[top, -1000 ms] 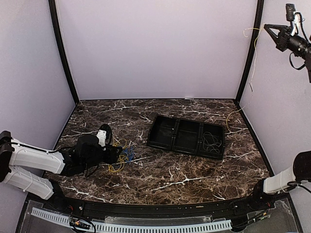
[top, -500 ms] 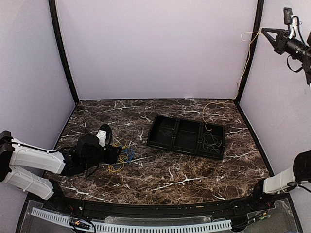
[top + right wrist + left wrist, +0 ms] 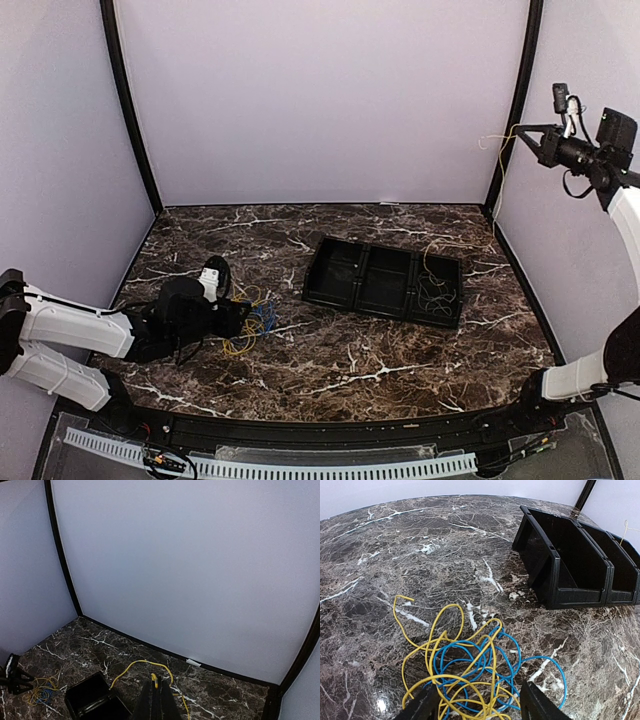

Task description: Untangle the cables

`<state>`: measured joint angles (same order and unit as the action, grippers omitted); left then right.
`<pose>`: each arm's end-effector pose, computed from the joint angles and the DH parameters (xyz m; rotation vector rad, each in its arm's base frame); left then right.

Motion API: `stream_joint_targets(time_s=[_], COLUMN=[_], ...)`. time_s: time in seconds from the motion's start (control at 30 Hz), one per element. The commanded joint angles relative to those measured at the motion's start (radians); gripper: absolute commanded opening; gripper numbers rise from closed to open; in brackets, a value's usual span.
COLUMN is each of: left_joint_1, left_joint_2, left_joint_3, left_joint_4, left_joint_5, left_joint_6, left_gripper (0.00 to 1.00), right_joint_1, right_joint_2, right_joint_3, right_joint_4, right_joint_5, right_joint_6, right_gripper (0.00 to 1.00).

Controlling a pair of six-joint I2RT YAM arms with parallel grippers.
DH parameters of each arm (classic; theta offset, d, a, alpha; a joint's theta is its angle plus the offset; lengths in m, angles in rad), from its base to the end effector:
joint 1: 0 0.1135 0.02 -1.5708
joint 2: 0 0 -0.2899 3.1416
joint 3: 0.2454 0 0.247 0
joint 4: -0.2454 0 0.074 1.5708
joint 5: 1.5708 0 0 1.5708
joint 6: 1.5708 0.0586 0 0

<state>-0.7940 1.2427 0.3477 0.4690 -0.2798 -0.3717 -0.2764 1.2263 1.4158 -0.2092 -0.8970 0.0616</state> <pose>0.1811 -0.1612 0.1847 0.2420 1.9959 -0.4747 0.2594 -0.0260 0.4883 -0.4322 1.5505 0.5434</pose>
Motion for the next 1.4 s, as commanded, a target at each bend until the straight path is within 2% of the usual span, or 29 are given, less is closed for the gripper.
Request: stream_joint_targets(time_s=[0.0, 0.4, 0.57, 0.73, 0.97, 1.2, 1.37], left_joint_1=[0.001, 0.001, 0.001, 0.001, 0.001, 0.001, 0.001], left_joint_2=[0.012, 0.05, 0.054, 0.068, 0.08, 0.092, 0.086], left_joint_3=[0.027, 0.038, 0.036, 0.047, 0.053, 0.057, 0.048], left_joint_4=[-0.007, -0.009, -0.009, -0.008, -0.002, -0.001, -0.001], left_joint_5=[-0.014, -0.022, -0.027, -0.023, -0.023, -0.016, -0.022], left_joint_6=[-0.003, -0.007, -0.008, -0.007, -0.005, -0.002, -0.006], left_gripper=[0.57, 0.57, 0.57, 0.57, 0.57, 0.57, 0.57], right_joint_1=[0.046, 0.175, 0.235, 0.239, 0.241, 0.243, 0.301], right_joint_2=[-0.016, -0.011, -0.079, -0.109, -0.179, -0.149, -0.077], right_joint_3=[-0.099, -0.135, -0.108, -0.056, -0.113, -0.214, -0.092], right_joint_4=[0.062, -0.045, -0.085, -0.168, -0.282, -0.197, -0.171], right_joint_5=[0.004, -0.041, -0.059, -0.084, -0.138, -0.111, -0.11], right_joint_6=[-0.023, -0.138, -0.131, -0.125, -0.148, -0.158, -0.139], right_gripper=[0.0, 0.0, 0.0, 0.0, 0.0, 0.0, 0.0])
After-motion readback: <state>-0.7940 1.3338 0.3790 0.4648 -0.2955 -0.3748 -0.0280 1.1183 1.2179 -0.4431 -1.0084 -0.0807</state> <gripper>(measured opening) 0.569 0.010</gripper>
